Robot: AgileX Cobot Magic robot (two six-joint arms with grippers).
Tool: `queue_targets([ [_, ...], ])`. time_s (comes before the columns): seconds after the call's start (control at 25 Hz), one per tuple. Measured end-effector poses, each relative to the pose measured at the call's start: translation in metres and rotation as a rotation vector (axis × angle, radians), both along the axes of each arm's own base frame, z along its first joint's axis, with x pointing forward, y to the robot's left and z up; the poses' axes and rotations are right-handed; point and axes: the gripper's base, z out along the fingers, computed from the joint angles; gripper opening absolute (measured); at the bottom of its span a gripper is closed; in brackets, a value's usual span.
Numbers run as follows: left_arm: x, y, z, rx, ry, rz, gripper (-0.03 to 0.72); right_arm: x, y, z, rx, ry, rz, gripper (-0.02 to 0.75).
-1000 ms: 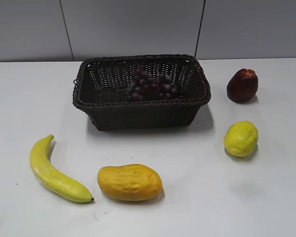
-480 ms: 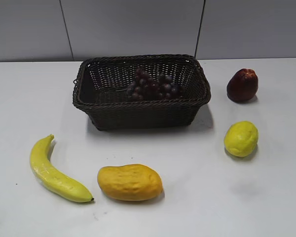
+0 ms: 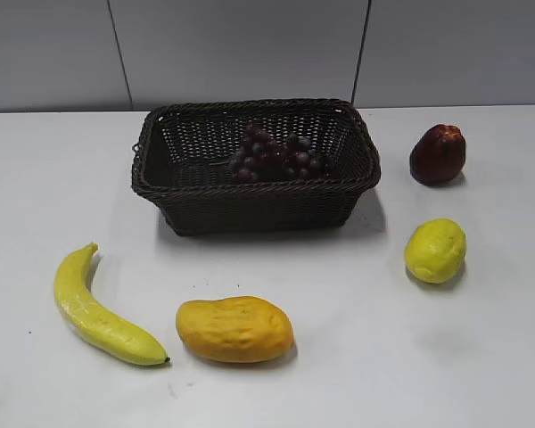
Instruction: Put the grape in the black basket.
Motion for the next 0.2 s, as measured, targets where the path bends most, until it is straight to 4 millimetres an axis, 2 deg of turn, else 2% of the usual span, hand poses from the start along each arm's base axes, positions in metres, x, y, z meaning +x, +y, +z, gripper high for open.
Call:
queue_targets([
  [0.2,0.0000,0.0000,0.0000,0.000,0.000,0.000,0.529,0.0000,0.0000,0.0000,0.000,0.000,0.000,0.588],
])
